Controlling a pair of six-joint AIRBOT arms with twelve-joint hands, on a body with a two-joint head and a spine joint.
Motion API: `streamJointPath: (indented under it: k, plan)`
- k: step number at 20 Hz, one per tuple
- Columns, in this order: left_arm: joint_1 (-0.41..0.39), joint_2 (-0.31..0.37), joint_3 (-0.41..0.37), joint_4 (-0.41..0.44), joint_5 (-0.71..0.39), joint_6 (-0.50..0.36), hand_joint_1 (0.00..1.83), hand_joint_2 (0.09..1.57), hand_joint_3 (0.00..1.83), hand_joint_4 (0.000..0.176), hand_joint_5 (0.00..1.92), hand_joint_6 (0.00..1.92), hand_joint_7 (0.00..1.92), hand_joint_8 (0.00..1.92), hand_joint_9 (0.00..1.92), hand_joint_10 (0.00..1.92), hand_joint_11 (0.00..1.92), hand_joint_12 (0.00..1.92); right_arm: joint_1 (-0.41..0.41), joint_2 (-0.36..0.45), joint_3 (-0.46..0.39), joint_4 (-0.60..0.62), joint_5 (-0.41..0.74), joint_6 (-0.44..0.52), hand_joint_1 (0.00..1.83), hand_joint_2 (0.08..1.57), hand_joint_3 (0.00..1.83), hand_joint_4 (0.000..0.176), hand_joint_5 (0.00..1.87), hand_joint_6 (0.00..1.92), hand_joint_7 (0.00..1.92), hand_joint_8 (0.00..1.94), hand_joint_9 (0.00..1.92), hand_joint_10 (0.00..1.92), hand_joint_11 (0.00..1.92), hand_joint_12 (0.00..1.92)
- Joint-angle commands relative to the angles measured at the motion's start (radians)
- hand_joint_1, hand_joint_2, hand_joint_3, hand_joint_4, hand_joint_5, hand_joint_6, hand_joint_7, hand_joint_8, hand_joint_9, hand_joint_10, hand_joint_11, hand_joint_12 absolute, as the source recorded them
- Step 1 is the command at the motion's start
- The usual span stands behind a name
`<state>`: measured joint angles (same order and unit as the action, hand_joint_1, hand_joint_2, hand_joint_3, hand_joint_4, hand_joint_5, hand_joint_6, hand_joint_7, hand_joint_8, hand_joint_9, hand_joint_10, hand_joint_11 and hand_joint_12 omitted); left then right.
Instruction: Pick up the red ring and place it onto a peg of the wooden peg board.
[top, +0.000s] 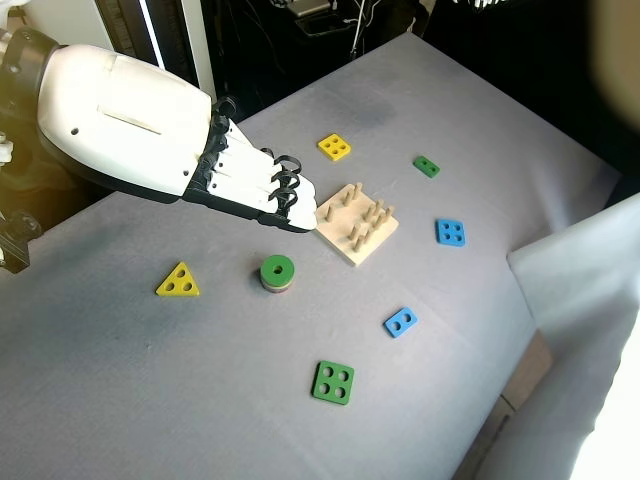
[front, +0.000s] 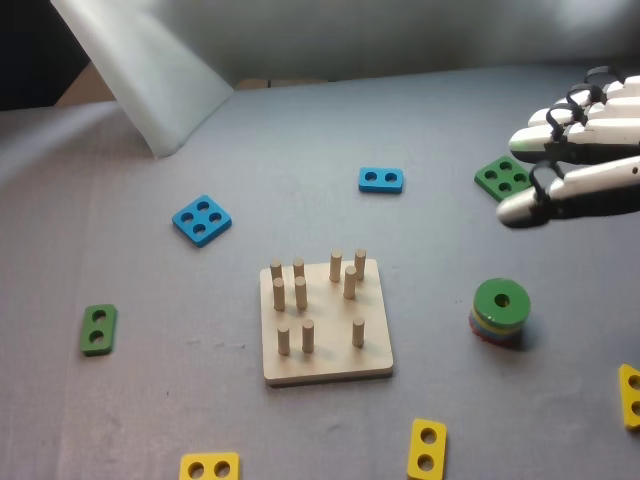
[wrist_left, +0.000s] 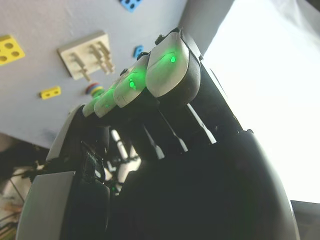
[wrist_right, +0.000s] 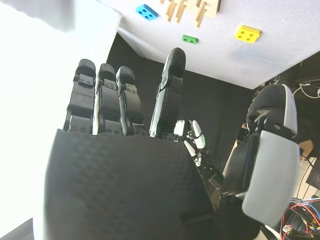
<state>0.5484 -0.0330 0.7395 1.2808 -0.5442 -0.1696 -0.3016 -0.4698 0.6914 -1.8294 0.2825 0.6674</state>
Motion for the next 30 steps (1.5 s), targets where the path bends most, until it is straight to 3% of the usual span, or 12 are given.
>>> streamJointPath:
  k: [1,2,5,8,13,17,23,30]
  plan:
    - [-0.011,0.002,0.008,-0.045,-0.015,0.003,0.70,1.52,0.08,0.176,1.55,1.92,1.71,1.92,1.76,1.92,1.90,1.92,0.014,-0.001,-0.004,0.030,-0.019,0.002,0.57,0.71,0.03,0.088,0.02,0.00,0.00,0.00,0.00,0.00,0.00,0.00]
    - [-0.011,0.002,0.009,-0.045,-0.015,0.003,0.70,1.53,0.06,0.176,1.55,1.92,1.70,1.92,1.76,1.92,1.90,1.92,0.014,-0.001,-0.004,0.030,-0.019,0.002,0.57,0.69,0.01,0.079,0.01,0.00,0.00,0.00,0.00,0.00,0.00,0.00]
    - [-0.011,0.002,0.016,-0.045,-0.019,0.003,0.69,1.54,0.04,0.176,1.55,1.92,1.70,1.92,1.76,1.92,1.90,1.92,0.014,0.000,-0.004,0.030,-0.019,0.002,0.59,0.68,0.01,0.080,0.01,0.00,0.00,0.00,0.00,0.00,0.00,0.00]
    - [-0.011,0.003,0.016,-0.046,-0.020,-0.001,0.72,1.54,0.02,0.176,1.55,1.92,1.69,1.92,1.75,1.92,1.90,1.92,0.014,0.000,-0.004,0.030,-0.024,0.006,0.58,0.69,0.01,0.107,0.07,0.02,0.00,0.00,0.00,0.00,0.00,0.00]
    - [-0.012,0.001,0.014,-0.046,-0.043,-0.016,0.67,1.56,0.02,0.176,1.55,1.92,1.70,1.92,1.76,1.92,1.91,1.92,0.014,-0.013,-0.002,0.030,-0.042,0.025,0.56,0.70,0.01,0.171,0.42,0.03,0.00,0.00,0.00,0.00,0.00,0.00]
    - [-0.012,0.003,0.026,-0.063,-0.043,-0.030,0.69,1.56,0.01,0.176,1.55,1.92,1.70,1.92,1.76,1.92,1.90,1.92,-0.007,-0.069,0.026,0.030,-0.095,0.055,0.63,0.74,0.01,0.176,0.68,0.03,0.00,0.00,0.00,0.00,0.00,0.00]
    - [-0.010,0.008,0.040,-0.062,-0.054,-0.022,0.74,1.55,0.00,0.176,1.55,1.92,1.69,1.92,1.75,1.92,1.90,1.92,-0.080,-0.210,0.133,0.030,-0.217,0.068,0.78,0.75,0.01,0.176,0.84,0.03,0.00,0.00,0.00,0.00,0.00,0.00]
    - [-0.010,0.003,0.039,-0.061,-0.054,-0.002,0.72,1.56,0.00,0.176,1.55,1.92,1.70,1.92,1.75,1.92,1.90,1.92,-0.126,-0.331,0.208,0.030,-0.272,0.065,0.92,0.76,0.01,0.175,0.82,0.01,0.00,0.00,0.00,0.00,0.00,0.00]
